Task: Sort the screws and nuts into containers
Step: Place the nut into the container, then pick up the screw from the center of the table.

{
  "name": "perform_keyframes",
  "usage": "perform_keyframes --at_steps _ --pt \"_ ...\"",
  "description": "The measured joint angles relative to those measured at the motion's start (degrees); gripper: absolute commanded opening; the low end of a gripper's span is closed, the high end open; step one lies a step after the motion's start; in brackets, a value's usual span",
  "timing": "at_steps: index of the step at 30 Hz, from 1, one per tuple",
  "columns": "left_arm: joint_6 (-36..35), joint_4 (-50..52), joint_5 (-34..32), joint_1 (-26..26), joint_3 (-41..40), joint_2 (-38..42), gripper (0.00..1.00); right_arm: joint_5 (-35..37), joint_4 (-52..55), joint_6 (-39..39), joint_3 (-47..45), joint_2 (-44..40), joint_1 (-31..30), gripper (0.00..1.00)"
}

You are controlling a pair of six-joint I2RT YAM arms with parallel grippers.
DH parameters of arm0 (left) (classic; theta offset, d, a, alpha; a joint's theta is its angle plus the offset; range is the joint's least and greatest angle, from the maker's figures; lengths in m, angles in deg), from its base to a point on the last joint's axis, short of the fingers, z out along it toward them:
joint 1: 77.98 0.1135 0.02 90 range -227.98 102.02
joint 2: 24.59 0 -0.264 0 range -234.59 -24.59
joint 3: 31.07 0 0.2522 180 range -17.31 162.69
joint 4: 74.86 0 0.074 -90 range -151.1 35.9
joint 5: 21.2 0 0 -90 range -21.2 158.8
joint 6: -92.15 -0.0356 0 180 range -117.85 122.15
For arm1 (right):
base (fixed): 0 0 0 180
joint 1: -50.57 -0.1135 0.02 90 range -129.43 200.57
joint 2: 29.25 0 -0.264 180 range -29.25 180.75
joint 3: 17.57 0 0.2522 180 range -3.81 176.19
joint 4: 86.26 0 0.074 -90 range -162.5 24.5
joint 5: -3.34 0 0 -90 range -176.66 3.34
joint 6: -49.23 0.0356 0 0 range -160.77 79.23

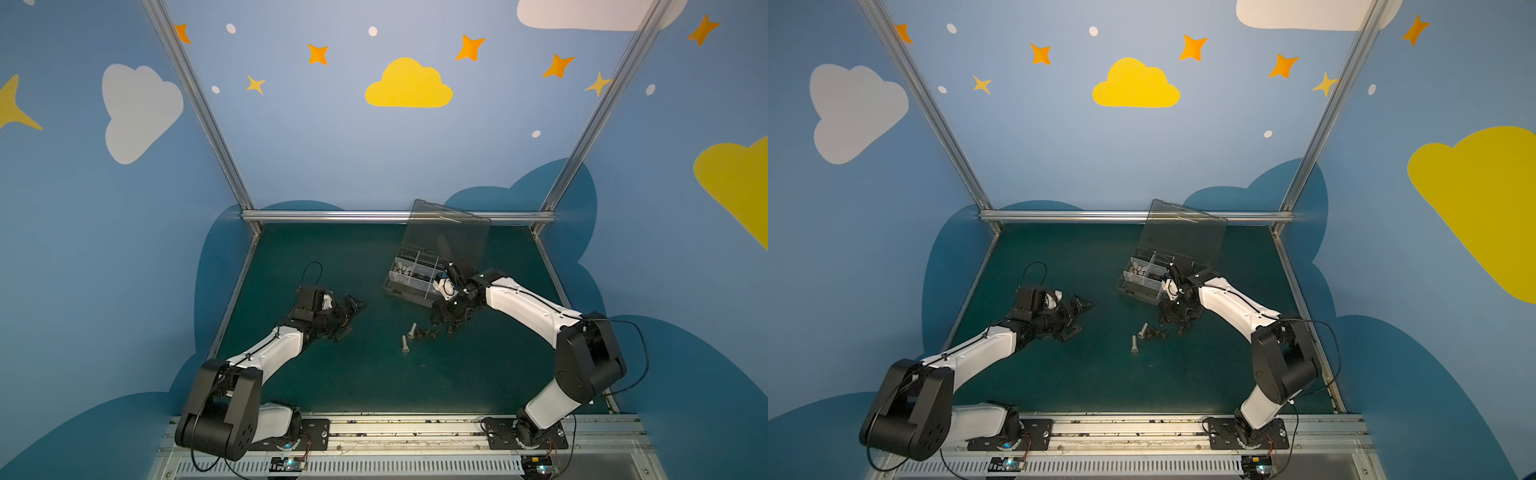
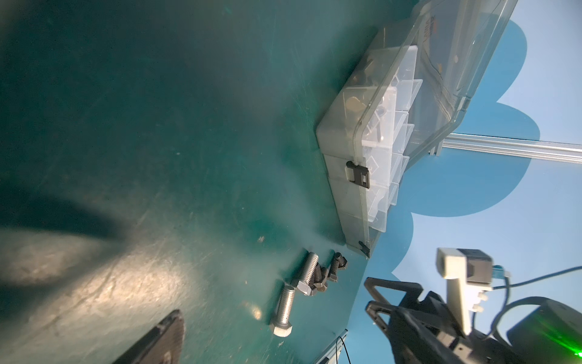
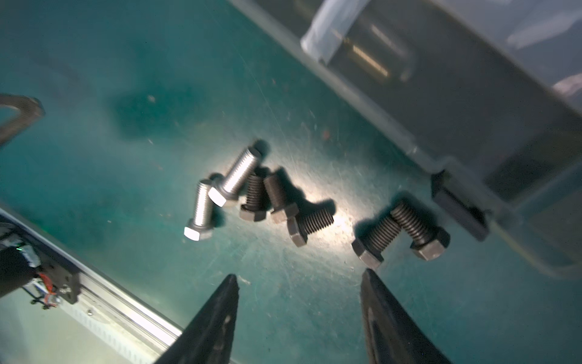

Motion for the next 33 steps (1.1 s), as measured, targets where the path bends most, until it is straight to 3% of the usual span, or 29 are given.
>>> perform_keyframes --at_steps 13,33 --pt "-0.02 0.04 -0.09 -0.35 0.00 0.02 1.00 3.08 -2.16 0.90 -0.79 1.55 -4.42 0.60" --pt "-0.59 1.18 -0.55 -0.35 -0.20 0.24 1.00 0.85 -3.61 5.79 1.16 4.61 -13.66 0.61"
